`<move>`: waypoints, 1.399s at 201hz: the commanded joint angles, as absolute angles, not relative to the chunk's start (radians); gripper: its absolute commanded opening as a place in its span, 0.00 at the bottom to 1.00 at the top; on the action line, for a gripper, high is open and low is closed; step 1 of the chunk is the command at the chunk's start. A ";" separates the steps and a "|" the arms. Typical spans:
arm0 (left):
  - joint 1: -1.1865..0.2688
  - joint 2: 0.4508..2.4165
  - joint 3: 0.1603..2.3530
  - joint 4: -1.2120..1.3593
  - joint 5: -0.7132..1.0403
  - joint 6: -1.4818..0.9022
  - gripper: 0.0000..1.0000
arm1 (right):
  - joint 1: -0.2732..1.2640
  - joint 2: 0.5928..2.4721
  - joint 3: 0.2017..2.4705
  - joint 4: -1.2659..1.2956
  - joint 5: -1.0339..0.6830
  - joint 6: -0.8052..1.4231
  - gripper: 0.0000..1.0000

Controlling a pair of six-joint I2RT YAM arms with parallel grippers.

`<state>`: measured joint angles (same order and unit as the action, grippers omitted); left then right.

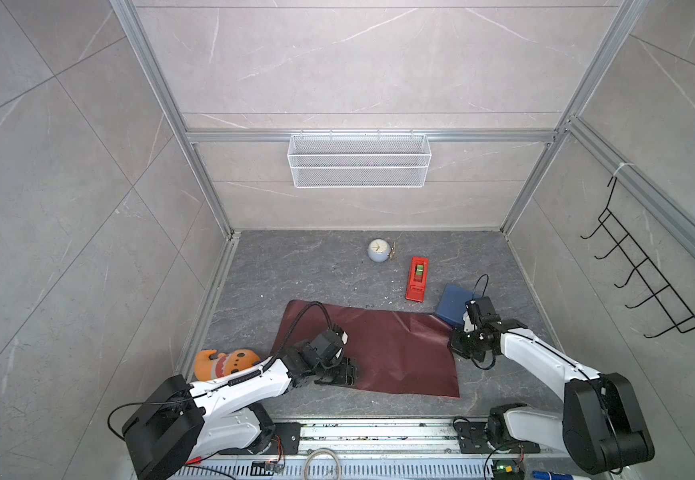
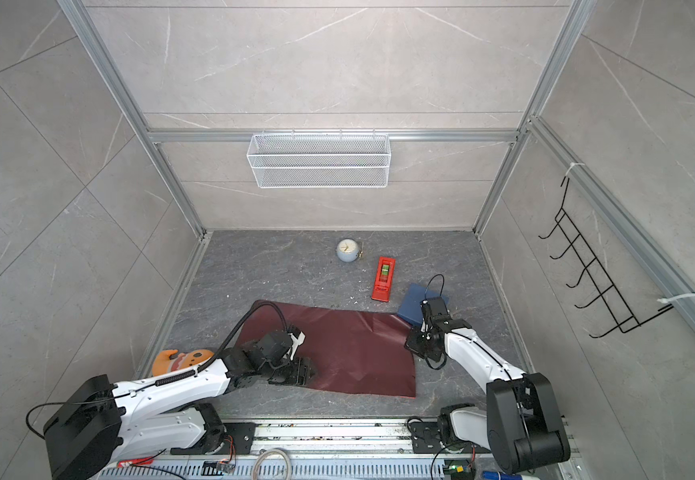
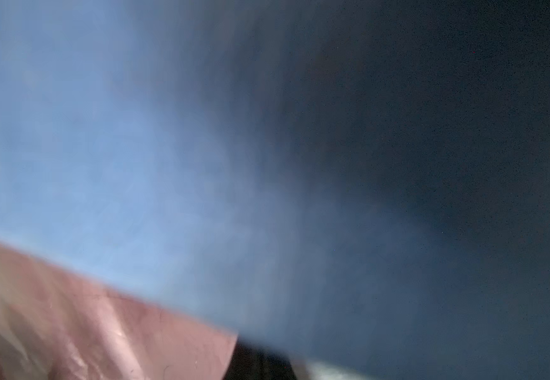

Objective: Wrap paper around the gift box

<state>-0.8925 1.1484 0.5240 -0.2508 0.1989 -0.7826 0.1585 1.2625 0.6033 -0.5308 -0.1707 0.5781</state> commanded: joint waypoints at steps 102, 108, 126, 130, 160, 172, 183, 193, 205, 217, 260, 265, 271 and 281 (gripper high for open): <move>-0.585 1.143 0.599 -0.406 0.090 -0.610 0.75 | 0.232 1.035 0.704 -0.557 -0.221 0.503 0.41; -0.584 1.155 0.584 -0.404 0.086 -0.610 0.74 | 0.256 1.055 0.708 -0.539 -0.217 0.502 0.41; -0.585 1.170 0.537 -0.401 0.104 -0.624 0.73 | 0.318 1.133 0.721 -0.477 -0.202 0.506 0.41; -0.587 1.166 0.525 -0.400 0.107 -0.630 0.73 | 0.330 1.154 0.725 -0.462 -0.198 0.507 0.42; -0.592 1.056 0.430 -0.417 0.130 -0.698 0.70 | 0.368 1.297 0.753 -0.366 -0.173 0.511 0.42; -0.597 0.993 0.397 -0.437 0.133 -0.731 0.69 | 0.368 1.340 0.762 -0.339 -0.158 0.499 0.42; -0.602 0.934 0.376 -0.463 0.133 -0.756 0.68 | 0.368 1.379 0.775 -0.331 -0.132 0.481 0.42; -0.604 0.885 0.360 -0.480 0.134 -0.774 0.68 | 0.367 1.412 0.793 -0.338 -0.098 0.461 0.42; -0.606 0.840 0.350 -0.482 0.136 -0.792 0.67 | 0.364 1.440 0.810 -0.350 -0.044 0.445 0.42; -0.605 0.823 0.349 -0.472 0.135 -0.802 0.67 | 0.355 1.452 0.823 -0.345 -0.012 0.422 0.43; -0.606 0.887 0.431 -0.437 0.153 -0.783 0.68 | 0.282 1.527 0.888 -0.355 -0.023 0.373 0.46; -0.607 0.889 0.443 -0.435 0.153 -0.779 0.67 | 0.274 1.529 0.895 -0.360 -0.022 0.366 0.46; -0.609 0.890 0.455 -0.430 0.155 -0.776 0.68 | 0.265 1.529 0.902 -0.364 -0.021 0.358 0.47; -0.610 0.889 0.475 -0.424 0.152 -0.772 0.68 | 0.246 1.524 0.916 -0.374 -0.037 0.347 0.48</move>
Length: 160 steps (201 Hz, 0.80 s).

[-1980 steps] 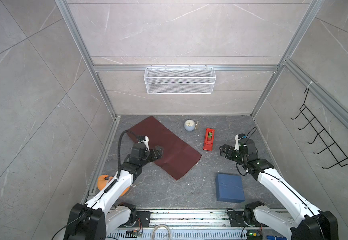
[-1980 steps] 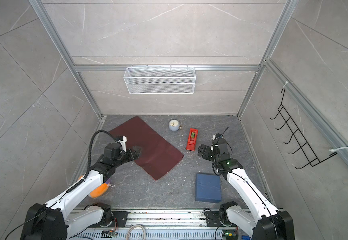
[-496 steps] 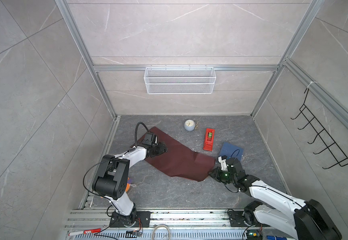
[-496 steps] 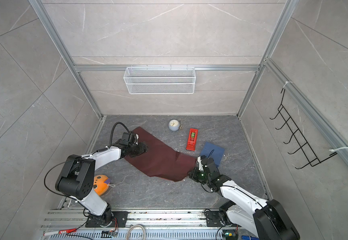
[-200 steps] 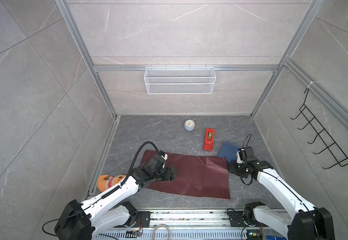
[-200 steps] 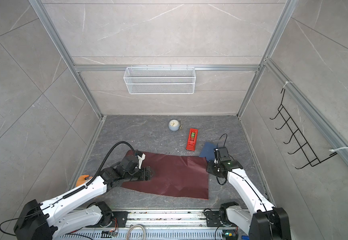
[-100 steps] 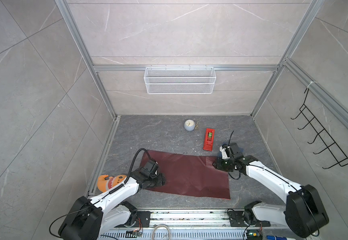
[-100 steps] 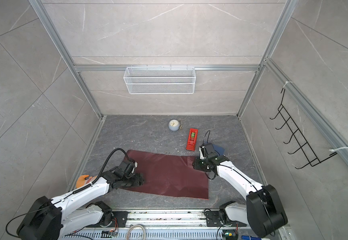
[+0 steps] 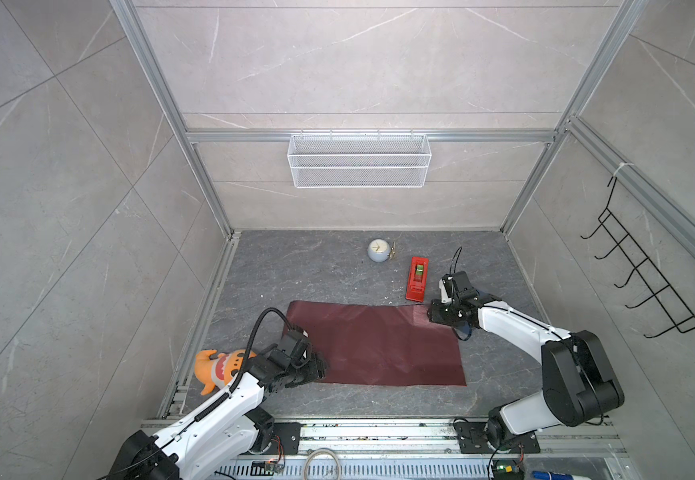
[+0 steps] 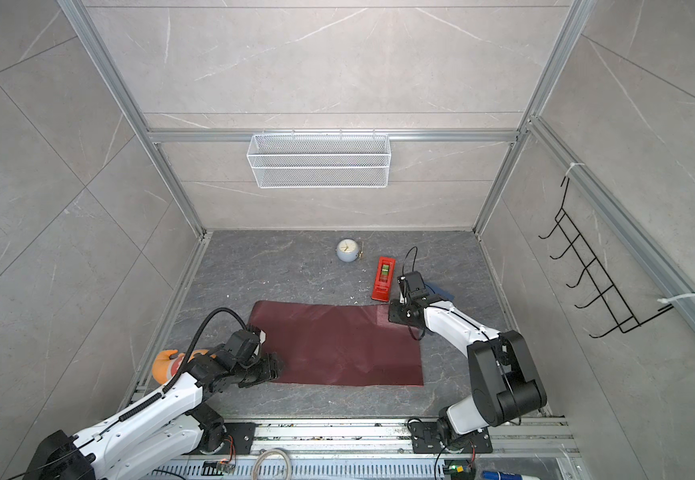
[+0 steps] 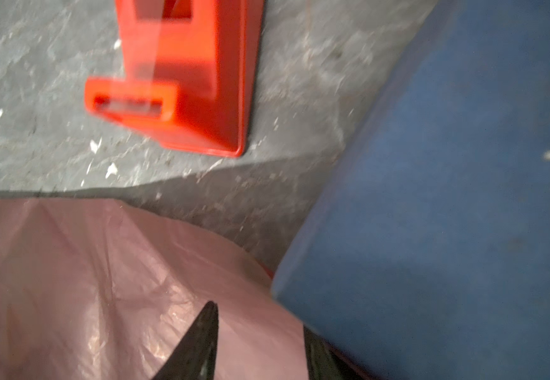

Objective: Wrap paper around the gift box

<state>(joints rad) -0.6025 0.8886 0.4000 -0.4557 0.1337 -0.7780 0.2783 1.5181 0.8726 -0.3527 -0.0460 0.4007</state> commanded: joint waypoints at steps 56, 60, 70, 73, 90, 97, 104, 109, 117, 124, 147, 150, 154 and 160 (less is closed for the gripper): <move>-0.632 0.937 0.589 -0.323 0.119 -0.749 0.70 | 0.185 1.329 0.946 -0.467 -0.105 0.329 0.62; -0.633 0.946 0.594 -0.310 0.115 -0.746 0.70 | 0.171 1.318 0.949 -0.475 -0.101 0.330 0.62; -0.634 0.979 0.610 -0.280 0.112 -0.739 0.70 | 0.142 1.299 0.957 -0.497 -0.086 0.337 0.64; -0.635 0.989 0.616 -0.272 0.114 -0.736 0.70 | 0.133 1.296 0.960 -0.504 -0.081 0.340 0.65; -0.635 1.072 0.655 -0.252 0.116 -0.707 0.71 | 0.100 1.287 0.965 -0.513 -0.107 0.325 0.67; -0.635 1.104 0.671 -0.255 0.120 -0.699 0.72 | 0.102 1.283 0.962 -0.505 -0.154 0.317 0.73; -0.632 1.131 0.681 -0.261 0.119 -0.698 0.72 | 0.115 1.285 0.949 -0.478 -0.227 0.329 0.76; -0.629 1.144 0.685 -0.267 0.109 -0.691 0.72 | 0.133 1.286 0.937 -0.455 -0.264 0.342 0.76; -0.625 1.161 0.685 -0.265 0.093 -0.683 0.72 | 0.174 1.294 0.922 -0.435 -0.264 0.361 0.76; -0.617 1.173 0.677 -0.255 0.087 -0.675 0.72 | 0.215 1.303 0.911 -0.420 -0.238 0.366 0.76; -0.566 1.228 0.661 -0.248 0.088 -0.652 0.72 | 0.298 1.375 0.873 -0.335 -0.185 0.387 0.74; -0.560 1.233 0.661 -0.249 0.087 -0.650 0.72 | 0.308 1.387 0.868 -0.318 -0.182 0.391 0.74; -0.549 1.242 0.658 -0.249 0.088 -0.648 0.72 | 0.318 1.403 0.865 -0.302 -0.179 0.396 0.74; -0.534 1.252 0.655 -0.247 0.089 -0.641 0.72 | 0.331 1.428 0.862 -0.283 -0.172 0.401 0.73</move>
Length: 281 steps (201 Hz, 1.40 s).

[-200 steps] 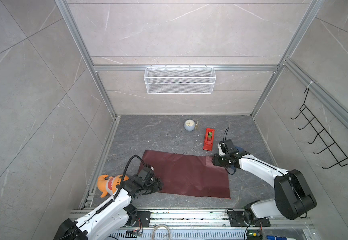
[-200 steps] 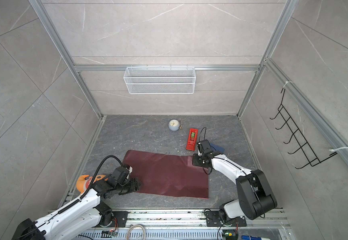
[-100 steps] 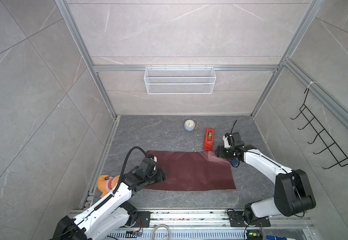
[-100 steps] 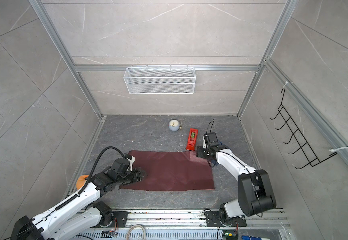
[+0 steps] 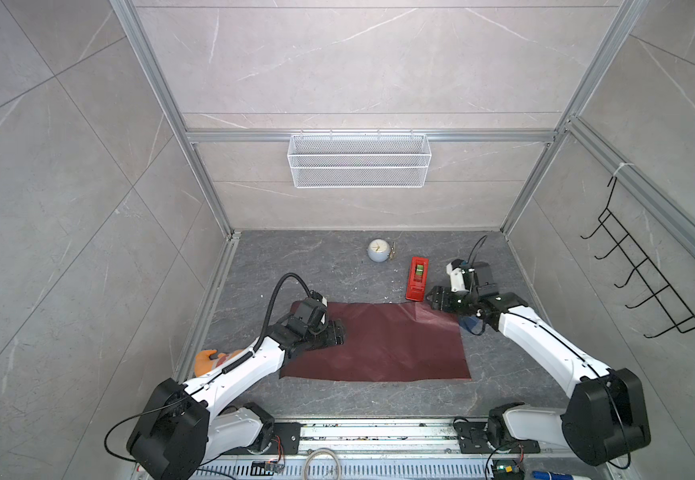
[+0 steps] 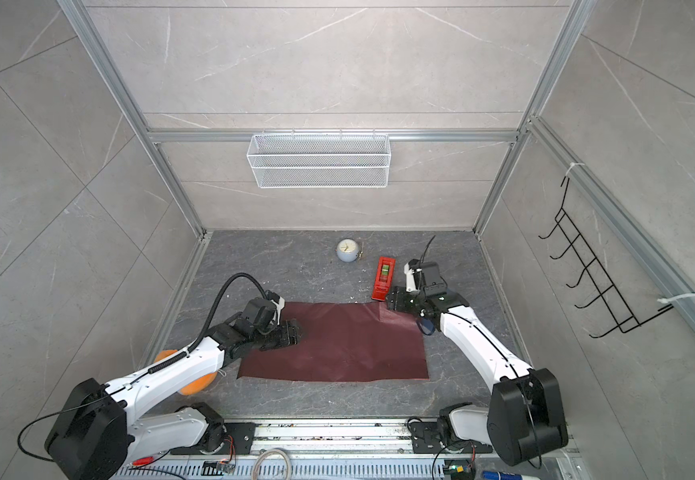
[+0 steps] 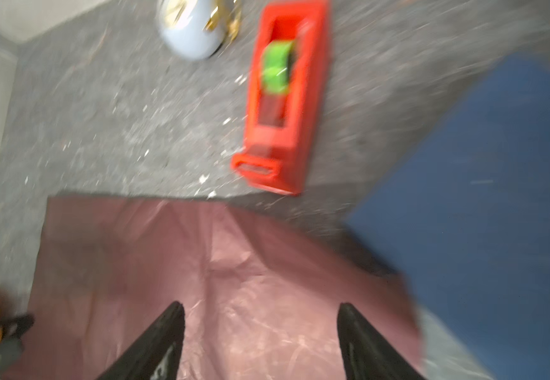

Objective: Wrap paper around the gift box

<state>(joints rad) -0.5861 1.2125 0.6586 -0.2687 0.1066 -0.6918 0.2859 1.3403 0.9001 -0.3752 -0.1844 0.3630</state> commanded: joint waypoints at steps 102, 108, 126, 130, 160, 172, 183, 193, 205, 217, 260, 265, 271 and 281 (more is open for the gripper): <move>-0.477 1.166 0.472 -0.345 0.055 -0.634 0.69 | 0.430 1.552 0.731 -0.219 -0.246 0.491 0.62; -0.478 1.141 0.450 -0.354 0.049 -0.643 0.69 | 0.437 1.544 0.720 -0.218 -0.251 0.499 0.62; -0.477 1.063 0.408 -0.402 0.041 -0.683 0.69 | 0.463 1.516 0.687 -0.208 -0.272 0.530 0.61; -0.477 1.041 0.400 -0.412 0.036 -0.695 0.69 | 0.470 1.512 0.683 -0.202 -0.277 0.537 0.61; -0.476 0.899 0.360 -0.440 -0.029 -0.756 0.69 | 0.550 1.505 0.685 -0.185 -0.305 0.596 0.60; -0.475 0.886 0.394 -0.454 -0.056 -0.744 0.69 | 0.555 1.485 0.706 -0.213 -0.305 0.592 0.61; -0.476 0.896 0.437 -0.445 -0.057 -0.723 0.73 | 0.553 1.444 0.744 -0.277 -0.251 0.564 0.65; -0.476 0.917 0.479 -0.419 -0.041 -0.705 0.76 | 0.535 1.410 0.778 -0.329 -0.201 0.535 0.67; -0.476 0.956 0.533 -0.382 -0.009 -0.689 0.78 | 0.473 1.365 0.819 -0.389 -0.177 0.499 0.70; -0.477 1.003 0.594 -0.341 0.027 -0.671 0.80 | 0.391 1.317 0.842 -0.428 -0.178 0.480 0.73; -0.589 1.186 0.807 -0.210 0.077 -0.640 0.82 | 0.056 1.193 0.892 -0.521 -0.107 0.470 0.79; -0.608 1.211 0.834 -0.206 0.072 -0.633 0.83 | 0.013 1.196 0.893 -0.520 -0.099 0.483 0.80; -0.630 1.243 0.864 -0.203 0.069 -0.627 0.83 | -0.033 1.204 0.893 -0.519 -0.089 0.497 0.80; -0.659 1.295 0.907 -0.195 0.072 -0.623 0.83 | -0.086 1.230 0.890 -0.506 -0.076 0.512 0.81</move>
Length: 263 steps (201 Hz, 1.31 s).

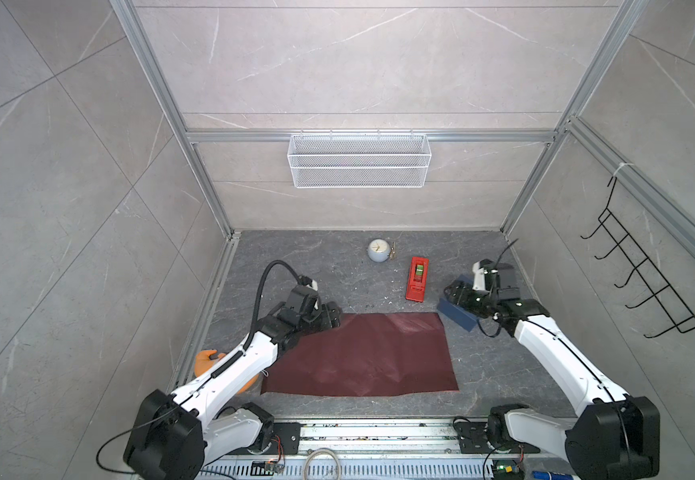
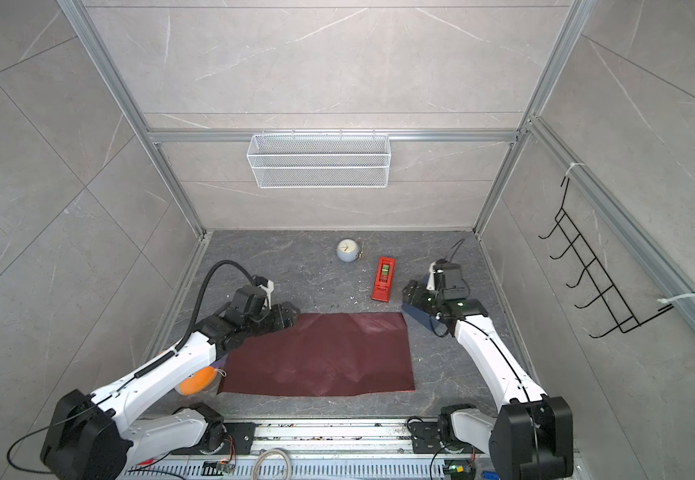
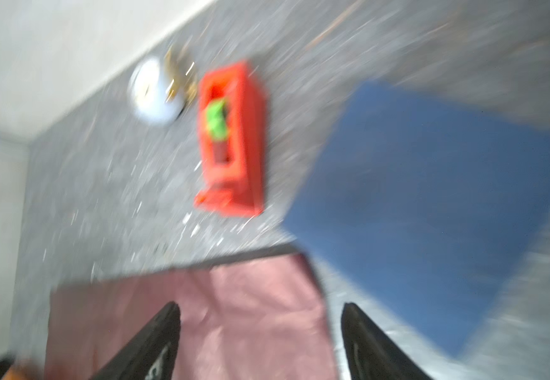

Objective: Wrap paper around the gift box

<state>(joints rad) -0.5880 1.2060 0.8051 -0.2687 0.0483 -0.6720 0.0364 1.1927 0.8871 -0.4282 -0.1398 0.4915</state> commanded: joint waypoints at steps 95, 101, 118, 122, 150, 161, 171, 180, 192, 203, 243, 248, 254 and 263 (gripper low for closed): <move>-0.867 1.822 1.369 -0.107 0.190 -0.545 0.81 | -0.197 1.527 0.926 -0.309 -0.260 0.530 0.80; -0.872 1.857 1.404 -0.100 0.199 -0.543 0.80 | -0.197 1.532 0.931 -0.301 -0.275 0.518 0.80; -0.883 1.960 1.516 -0.100 0.230 -0.533 0.79 | -0.198 1.541 0.947 -0.296 -0.301 0.493 0.79; -0.885 1.983 1.540 -0.101 0.235 -0.532 0.78 | -0.197 1.543 0.952 -0.296 -0.310 0.482 0.79; -0.887 2.138 1.716 -0.115 0.253 -0.538 0.75 | -0.198 1.550 0.980 -0.316 -0.319 0.455 0.78; -0.887 2.193 1.785 -0.133 0.256 -0.538 0.74 | -0.201 1.549 0.981 -0.320 -0.303 0.457 0.78; -0.887 2.242 1.854 -0.157 0.256 -0.538 0.73 | -0.204 1.549 0.979 -0.330 -0.279 0.465 0.78; -0.887 2.284 1.914 -0.176 0.256 -0.539 0.72 | -0.210 1.546 0.970 -0.333 -0.264 0.475 0.78; -0.887 2.339 1.995 -0.209 0.258 -0.536 0.72 | -0.219 1.533 0.947 -0.327 -0.254 0.491 0.78; -0.887 2.393 2.060 -0.232 0.260 -0.537 0.71 | -0.228 1.514 0.928 -0.316 -0.245 0.506 0.78; -0.888 2.511 2.239 -0.295 0.291 -0.566 0.68 | -0.264 1.454 0.872 -0.286 -0.243 0.541 0.78; -0.888 2.523 2.254 -0.299 0.293 -0.571 0.68 | -0.267 1.454 0.870 -0.286 -0.250 0.541 0.78; -0.888 2.536 2.275 -0.305 0.296 -0.577 0.67 | -0.268 1.456 0.869 -0.282 -0.257 0.543 0.78; -0.890 2.561 2.316 -0.326 0.296 -0.582 0.67 | -0.270 1.462 0.867 -0.273 -0.277 0.550 0.77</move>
